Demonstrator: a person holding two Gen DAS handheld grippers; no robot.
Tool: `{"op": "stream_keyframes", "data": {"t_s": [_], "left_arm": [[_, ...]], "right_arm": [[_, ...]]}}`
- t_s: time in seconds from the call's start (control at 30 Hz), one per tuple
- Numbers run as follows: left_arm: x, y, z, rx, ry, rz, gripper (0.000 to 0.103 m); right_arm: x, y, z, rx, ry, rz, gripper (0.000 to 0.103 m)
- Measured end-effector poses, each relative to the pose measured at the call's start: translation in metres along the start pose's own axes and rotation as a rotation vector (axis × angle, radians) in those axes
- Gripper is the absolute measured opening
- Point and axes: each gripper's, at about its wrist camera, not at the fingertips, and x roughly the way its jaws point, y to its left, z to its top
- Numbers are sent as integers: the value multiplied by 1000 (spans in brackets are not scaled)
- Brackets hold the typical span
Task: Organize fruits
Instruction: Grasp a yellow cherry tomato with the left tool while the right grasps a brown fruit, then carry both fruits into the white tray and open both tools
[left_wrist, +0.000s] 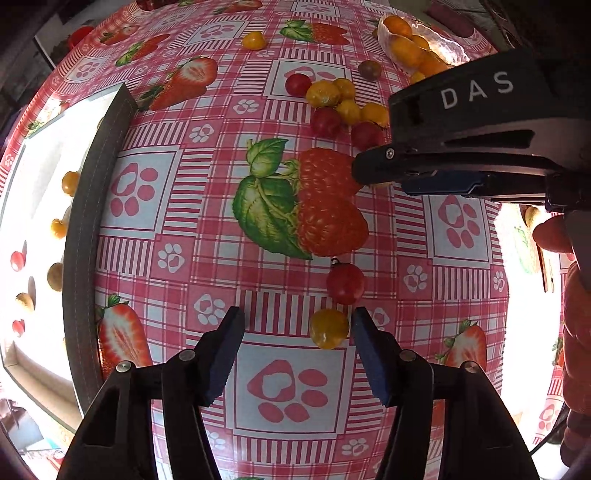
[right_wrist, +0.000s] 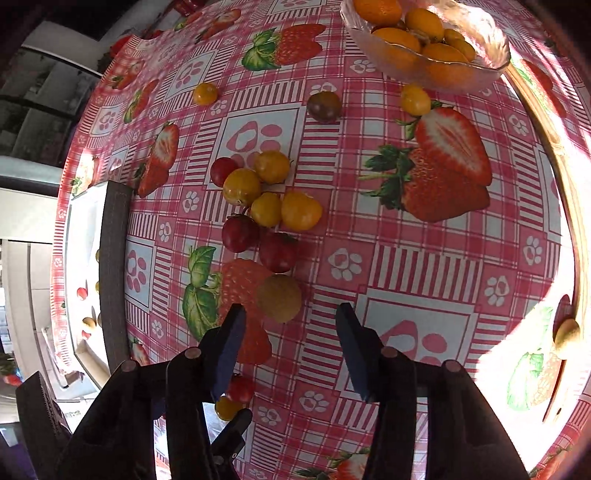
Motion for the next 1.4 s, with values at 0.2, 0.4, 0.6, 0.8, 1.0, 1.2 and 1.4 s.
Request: {"op": "stream_keyframes", "data": {"t_s": [0.2,0.4,0.6,0.8,1.0,1.2,1.4], "left_arm": [[-4,2,10,9,4,-43,21],[-10,20,4,-6,29,-112,21],[-27,33,-3,15,32,-138,21],[-57,57,-10,22,5,-135,21],[-75,88,-10,-1,-36,-124,21],[-86,124,-11,-56,-67,-94,21],[-90,170,-10,-130,-95,-45,21]], "right_arm": [[2,2,0,-2,2,-2,27],[-9,-6,-10,28,-19,-7,27],[-24,-8,-26,34,-32,-8,27],[-35,-5,-42,40,-31,-14,27],[-40,8,-51,40,-27,-23,27],[-38,38,-50,-14,-20,-32,27],[-28,84,-41,-87,-10,-29,27]]}}
